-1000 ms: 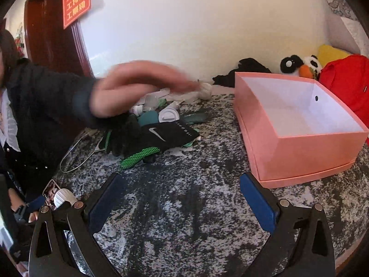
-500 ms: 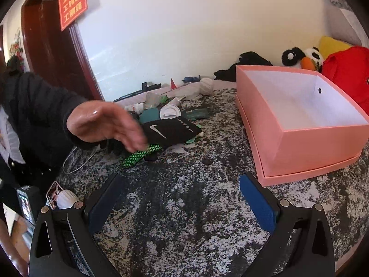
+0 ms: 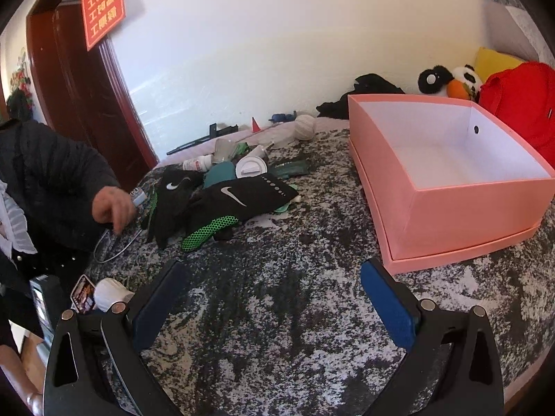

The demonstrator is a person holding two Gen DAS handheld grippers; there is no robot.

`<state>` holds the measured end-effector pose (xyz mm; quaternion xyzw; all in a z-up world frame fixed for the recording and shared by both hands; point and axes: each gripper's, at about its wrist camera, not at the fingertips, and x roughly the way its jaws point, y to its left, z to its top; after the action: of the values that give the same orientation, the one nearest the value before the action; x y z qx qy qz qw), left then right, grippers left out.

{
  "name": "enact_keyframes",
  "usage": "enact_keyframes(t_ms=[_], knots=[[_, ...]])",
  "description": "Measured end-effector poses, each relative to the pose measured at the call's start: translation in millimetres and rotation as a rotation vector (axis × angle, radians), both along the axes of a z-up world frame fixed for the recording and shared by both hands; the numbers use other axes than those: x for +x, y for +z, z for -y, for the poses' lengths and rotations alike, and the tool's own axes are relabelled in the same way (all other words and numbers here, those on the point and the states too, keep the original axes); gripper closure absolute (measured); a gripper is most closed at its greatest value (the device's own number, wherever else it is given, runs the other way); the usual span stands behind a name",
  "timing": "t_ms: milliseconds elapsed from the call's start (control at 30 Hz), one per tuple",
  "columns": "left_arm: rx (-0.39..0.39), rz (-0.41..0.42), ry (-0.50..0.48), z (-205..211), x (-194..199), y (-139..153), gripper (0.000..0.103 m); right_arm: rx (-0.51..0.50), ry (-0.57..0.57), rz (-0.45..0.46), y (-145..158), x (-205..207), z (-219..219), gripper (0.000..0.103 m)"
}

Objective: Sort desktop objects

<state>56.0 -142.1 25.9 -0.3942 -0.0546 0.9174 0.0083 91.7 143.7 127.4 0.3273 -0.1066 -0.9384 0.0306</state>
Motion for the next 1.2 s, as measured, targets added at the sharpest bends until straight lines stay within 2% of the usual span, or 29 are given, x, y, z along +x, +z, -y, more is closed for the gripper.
enact_keyframes(t_ms=[67, 167, 267, 333, 500, 700, 733, 767, 900, 933, 1000, 1033, 1067, 1133, 1200], knots=[[0.024, -0.039, 0.022, 13, 8, 15, 0.040, -0.001, 0.006, 0.005, -1, -1, 4, 0.000], [0.087, -0.113, 0.004, 17, 24, 44, 0.040, 0.018, 0.021, 0.005, -1, 0, 13, 0.000], [0.048, -0.222, -0.070, -9, 42, 79, 0.040, 0.048, 0.029, -0.001, 0, 2, 19, 0.000], [0.031, -0.264, -0.099, -21, 48, 90, 0.040, 0.070, 0.027, -0.006, 1, 4, 22, 0.000], [0.020, -0.254, -0.129, -36, 44, 92, 0.040, 0.105, 0.013, -0.014, 5, 12, 19, 0.000], [0.011, -0.272, -0.157, -53, 46, 110, 0.041, 0.183, -0.023, -0.084, 26, 30, 15, 0.000], [0.020, -0.274, -0.154, -54, 48, 113, 0.050, 0.187, -0.022, -0.089, 30, 31, 14, 0.000], [0.028, -0.274, -0.154, -56, 50, 116, 0.054, 0.191, -0.021, -0.092, 35, 31, 14, 0.000], [0.021, -0.279, -0.169, -71, 55, 122, 0.054, 0.198, 0.010, -0.098, 55, 24, 17, 0.000], [0.015, -0.280, -0.174, -76, 57, 122, 0.053, 0.204, 0.019, -0.114, 60, 24, 18, 0.000], [0.021, -0.271, -0.177, -82, 58, 121, 0.031, 0.220, 0.022, -0.160, 66, 25, 19, 0.000], [0.020, -0.275, -0.178, -91, 57, 120, 0.015, 0.212, 0.014, -0.183, 64, 26, 16, 0.000], [0.013, -0.286, -0.179, -97, 58, 122, 0.012, 0.195, 0.007, -0.188, 61, 24, 14, 0.000], [-0.001, -0.298, -0.175, -101, 61, 127, 0.012, 0.133, 0.001, -0.145, 49, 15, 7, 0.000], [-0.005, -0.303, -0.164, -104, 62, 129, 0.009, 0.075, 0.009, -0.075, 39, 2, 2, 0.000]])
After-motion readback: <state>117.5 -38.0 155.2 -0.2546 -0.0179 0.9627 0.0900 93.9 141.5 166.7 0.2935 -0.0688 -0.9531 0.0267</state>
